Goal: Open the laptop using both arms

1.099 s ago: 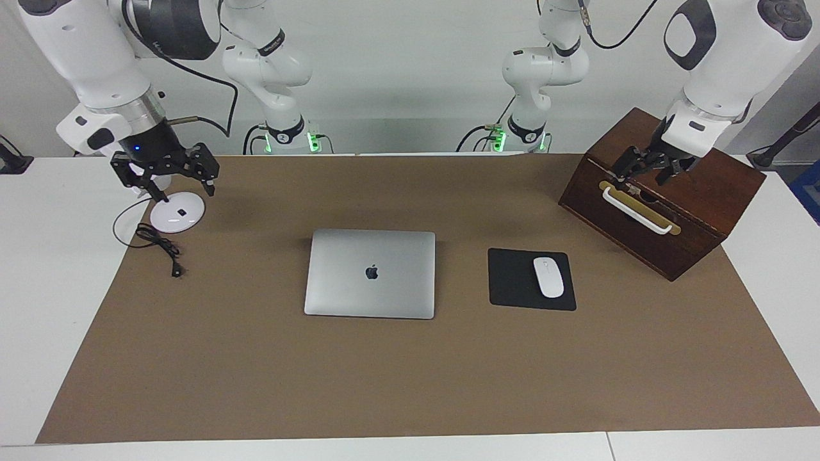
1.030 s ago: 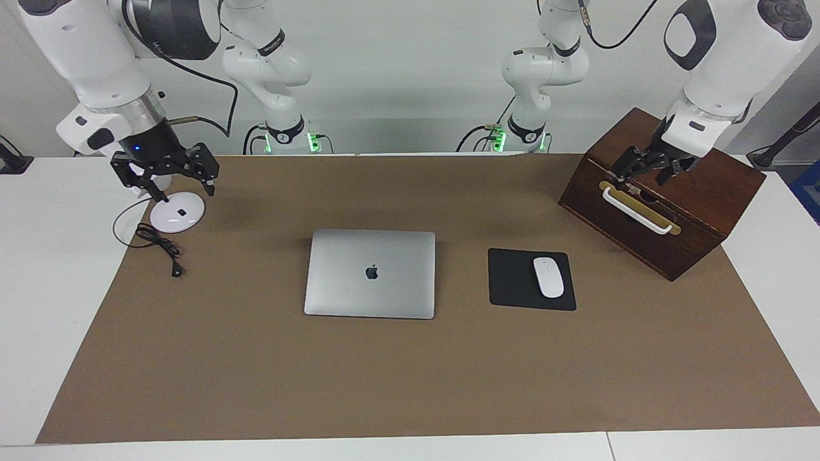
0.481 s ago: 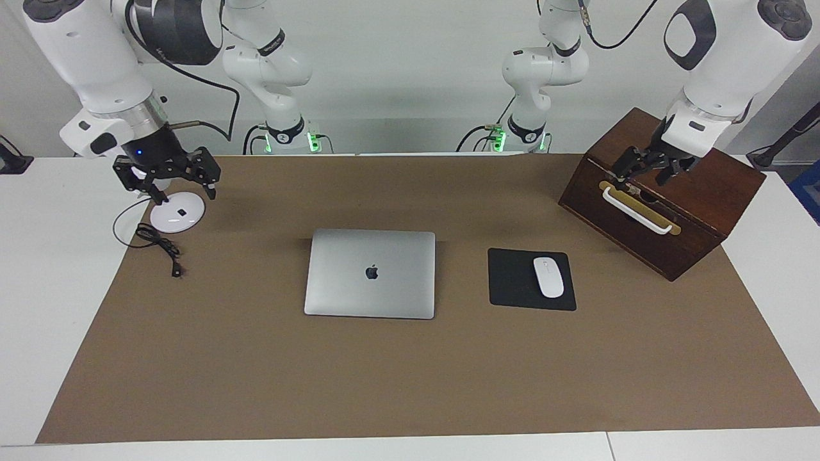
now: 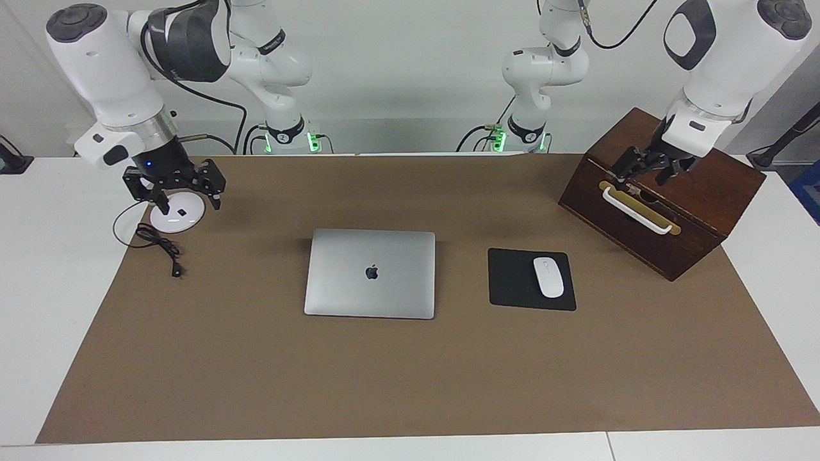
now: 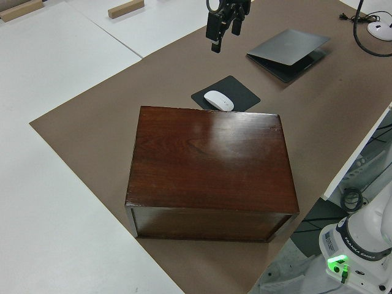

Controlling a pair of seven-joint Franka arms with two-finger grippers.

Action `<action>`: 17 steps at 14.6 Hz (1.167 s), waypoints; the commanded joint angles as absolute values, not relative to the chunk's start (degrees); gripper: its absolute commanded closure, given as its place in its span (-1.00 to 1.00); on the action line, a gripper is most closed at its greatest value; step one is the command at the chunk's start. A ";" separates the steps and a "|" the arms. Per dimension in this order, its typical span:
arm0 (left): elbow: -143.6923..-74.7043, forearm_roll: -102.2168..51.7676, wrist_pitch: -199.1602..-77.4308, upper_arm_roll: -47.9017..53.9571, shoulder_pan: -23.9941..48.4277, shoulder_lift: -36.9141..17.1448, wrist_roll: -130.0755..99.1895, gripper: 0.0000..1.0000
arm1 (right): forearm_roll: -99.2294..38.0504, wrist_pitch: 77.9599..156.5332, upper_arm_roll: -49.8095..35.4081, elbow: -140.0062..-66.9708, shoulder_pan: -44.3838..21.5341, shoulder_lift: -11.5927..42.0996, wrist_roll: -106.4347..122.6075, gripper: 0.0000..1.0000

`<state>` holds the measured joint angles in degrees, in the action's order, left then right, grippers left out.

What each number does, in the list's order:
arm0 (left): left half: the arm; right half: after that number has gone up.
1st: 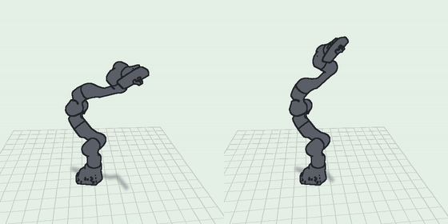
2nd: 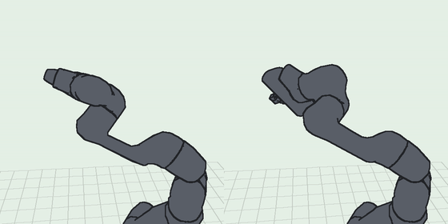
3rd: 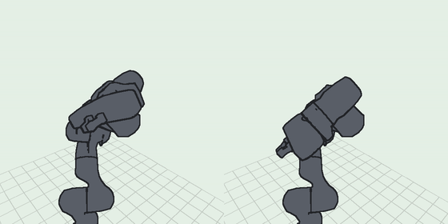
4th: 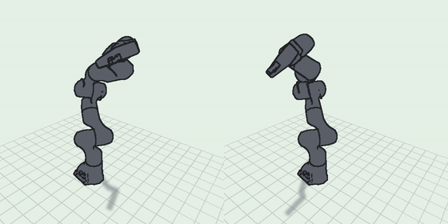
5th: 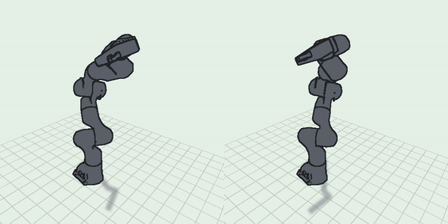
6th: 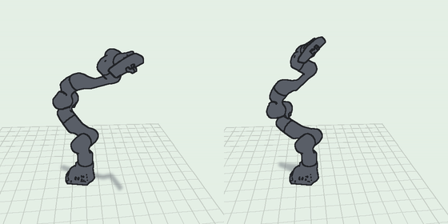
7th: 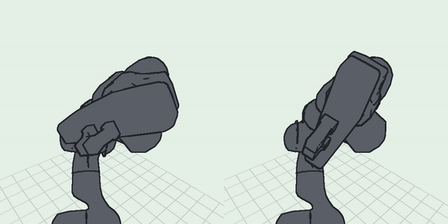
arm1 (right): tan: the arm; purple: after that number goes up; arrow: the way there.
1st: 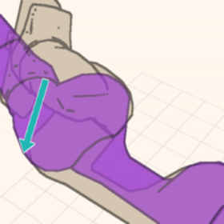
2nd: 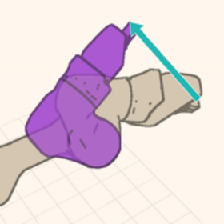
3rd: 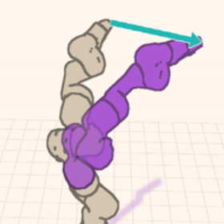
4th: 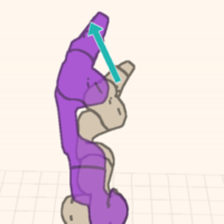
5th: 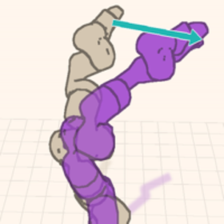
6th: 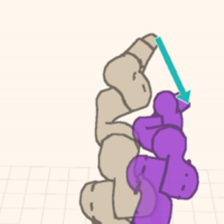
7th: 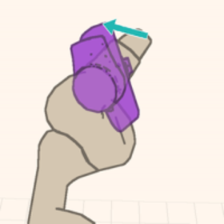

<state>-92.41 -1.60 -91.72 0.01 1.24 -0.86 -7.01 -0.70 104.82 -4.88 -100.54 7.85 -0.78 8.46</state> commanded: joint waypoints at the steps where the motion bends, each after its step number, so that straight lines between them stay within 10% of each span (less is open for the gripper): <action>1: -92.63 -1.41 -93.78 0.35 1.41 -0.70 -12.82 -1.00 | 0.09 106.70 -5.27 -103.53 8.44 -2.99 8.09 -1.00; 9: -93.52 -2.63 -93.16 0.44 1.58 -0.26 -11.42 -1.00 | -0.09 113.81 -5.10 -108.10 10.98 -3.25 12.83 -1.00; 12: -93.52 -2.64 -93.60 0.35 1.58 -0.35 -11.34 1.00 | -1.40 121.09 -5.10 -112.49 11.07 -3.34 12.31 -1.00; 17: -93.52 -2.99 -93.78 0.44 1.23 -0.26 -11.25 1.00 | -8.35 128.57 -5.10 -117.58 9.85 -3.34 7.58 -1.00</action>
<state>-92.68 -2.14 -92.82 0.59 1.25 -0.86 -11.28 -6.40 125.00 -4.79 -113.52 10.03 -1.54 10.35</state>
